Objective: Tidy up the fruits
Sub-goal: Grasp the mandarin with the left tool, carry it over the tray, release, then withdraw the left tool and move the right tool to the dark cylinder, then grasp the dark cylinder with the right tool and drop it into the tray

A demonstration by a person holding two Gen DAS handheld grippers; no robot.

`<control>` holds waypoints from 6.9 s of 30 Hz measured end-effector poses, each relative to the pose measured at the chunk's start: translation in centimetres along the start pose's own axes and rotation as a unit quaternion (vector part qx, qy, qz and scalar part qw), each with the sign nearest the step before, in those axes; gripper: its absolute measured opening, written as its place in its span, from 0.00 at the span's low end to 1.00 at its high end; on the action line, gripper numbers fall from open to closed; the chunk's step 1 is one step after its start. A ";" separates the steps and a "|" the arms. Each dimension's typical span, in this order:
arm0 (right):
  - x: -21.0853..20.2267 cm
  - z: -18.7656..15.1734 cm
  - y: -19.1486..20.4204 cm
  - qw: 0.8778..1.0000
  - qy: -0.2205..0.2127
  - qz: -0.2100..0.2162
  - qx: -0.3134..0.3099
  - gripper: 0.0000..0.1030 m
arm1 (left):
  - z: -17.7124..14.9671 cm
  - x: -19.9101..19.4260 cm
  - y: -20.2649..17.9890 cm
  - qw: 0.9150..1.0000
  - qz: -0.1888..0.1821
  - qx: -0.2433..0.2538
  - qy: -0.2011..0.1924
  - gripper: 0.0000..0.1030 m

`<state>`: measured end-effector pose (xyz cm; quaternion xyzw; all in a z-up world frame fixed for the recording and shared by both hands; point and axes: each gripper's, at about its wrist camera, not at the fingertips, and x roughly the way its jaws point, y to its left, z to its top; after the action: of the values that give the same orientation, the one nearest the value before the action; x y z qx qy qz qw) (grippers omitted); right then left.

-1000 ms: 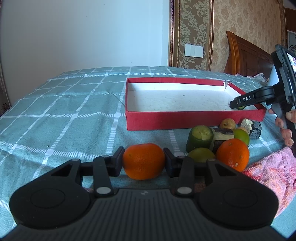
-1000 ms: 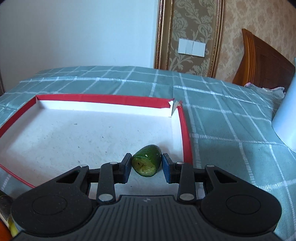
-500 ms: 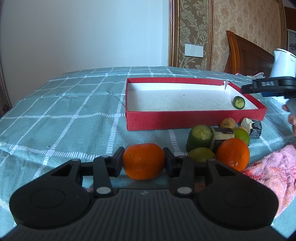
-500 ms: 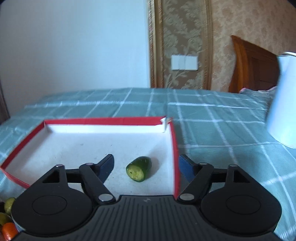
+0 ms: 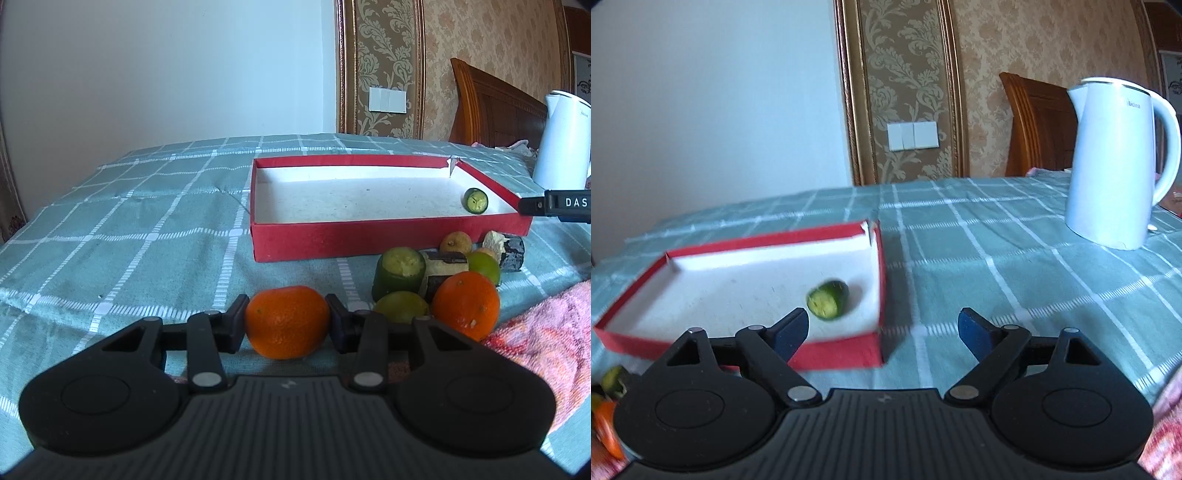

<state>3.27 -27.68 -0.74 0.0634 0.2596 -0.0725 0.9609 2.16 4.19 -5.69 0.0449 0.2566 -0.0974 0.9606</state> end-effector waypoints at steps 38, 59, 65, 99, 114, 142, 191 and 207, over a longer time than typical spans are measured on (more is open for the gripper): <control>0.1 0.1 -0.1 1.000 -0.009 -0.028 0.011 0.89 | 10.8 11.2 -3.5 1.000 0.011 0.020 0.010 0.39; 0.2 0.1 0.2 1.000 -0.009 -0.024 0.006 0.89 | 10.8 13.9 -3.2 0.998 0.026 0.008 0.048 0.70; 0.1 0.1 0.2 1.000 -0.010 -0.024 0.005 0.89 | 11.1 11.0 -2.7 0.999 0.032 0.001 0.022 0.81; -4.4 -2.7 3.7 0.993 -0.013 0.081 -0.084 0.89 | 0.6 -0.7 3.6 0.997 0.041 -0.060 -0.018 1.00; -2.4 -2.5 5.4 0.990 0.035 0.108 -0.079 0.89 | 0.5 0.4 5.4 0.993 0.008 -0.112 0.019 1.00; -3.1 -2.6 5.3 0.989 0.041 0.137 -0.046 0.33 | 0.6 1.3 2.9 0.998 0.013 -0.032 0.051 1.00; 2.6 3.8 9.7 0.986 -0.018 0.058 -0.157 0.28 | 0.6 0.9 3.3 0.998 0.005 -0.046 0.046 1.00; 7.9 4.0 11.5 0.984 0.032 0.040 -0.169 0.28 | 0.6 0.9 3.3 0.998 0.005 -0.046 0.046 1.00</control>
<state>13.94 -17.89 -0.38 -0.0874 0.2961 0.0125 0.9511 3.97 7.23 -5.50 0.0062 0.3042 -0.0788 0.9493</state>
